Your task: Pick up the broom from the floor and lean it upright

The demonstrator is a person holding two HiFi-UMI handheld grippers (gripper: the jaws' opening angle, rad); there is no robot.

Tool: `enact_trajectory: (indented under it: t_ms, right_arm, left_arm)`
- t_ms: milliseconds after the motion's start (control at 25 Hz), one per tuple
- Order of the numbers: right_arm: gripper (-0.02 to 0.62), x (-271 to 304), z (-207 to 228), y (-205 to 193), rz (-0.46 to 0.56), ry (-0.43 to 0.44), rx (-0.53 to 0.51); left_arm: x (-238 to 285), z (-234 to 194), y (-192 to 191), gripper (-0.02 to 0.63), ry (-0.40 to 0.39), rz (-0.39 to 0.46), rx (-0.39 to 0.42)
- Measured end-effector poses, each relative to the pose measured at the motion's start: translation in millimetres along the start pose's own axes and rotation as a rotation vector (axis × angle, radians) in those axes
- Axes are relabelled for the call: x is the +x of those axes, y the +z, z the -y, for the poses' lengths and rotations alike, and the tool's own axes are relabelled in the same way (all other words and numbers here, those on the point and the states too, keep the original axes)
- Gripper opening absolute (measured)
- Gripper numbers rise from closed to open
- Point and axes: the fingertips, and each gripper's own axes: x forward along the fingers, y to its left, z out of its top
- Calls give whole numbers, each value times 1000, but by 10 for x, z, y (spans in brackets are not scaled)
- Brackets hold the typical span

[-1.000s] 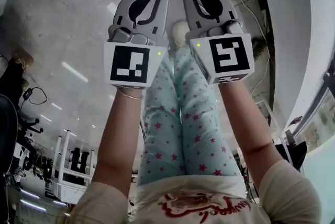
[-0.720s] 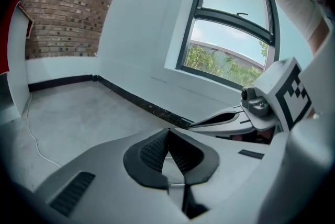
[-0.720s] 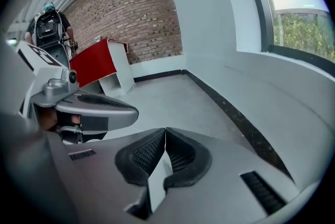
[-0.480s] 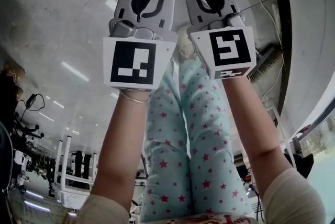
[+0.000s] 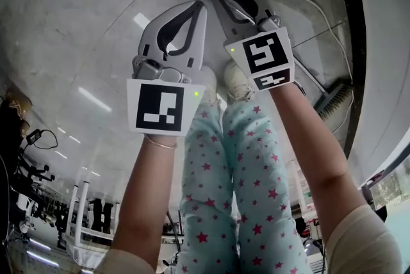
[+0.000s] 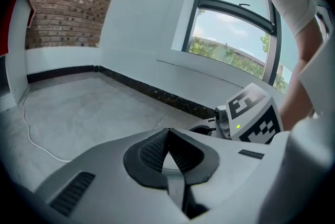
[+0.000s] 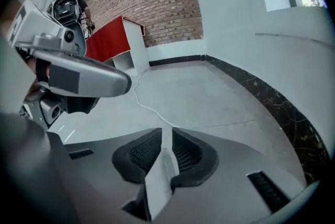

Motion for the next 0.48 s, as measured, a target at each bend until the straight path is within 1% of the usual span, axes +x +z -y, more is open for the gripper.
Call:
enact_trajectory:
  t_ms: [80,120,240,360,480]
  right_arm:
    - [108,125,-73,-143,-34,22,-17]
    - [117,194,-116,-219,-53,30,-28]
    - [126,397,-168,-427,-98,45,-60]
    - [130,565,-156,-676,-153,61,-86]
    - [132,661,-107,-868,-226,69,-129]
  left_arm:
    - [21,-44,-116,17,-1,-12,-6]
    - [27,-76,-173,17,2,-13,-14]
    - [53,-147,-296,17,8,-10,-19]
    - [72,-106,-403,17,-12,-19,-1]
    - [97,-43,-449,17,-29,-37,-10]
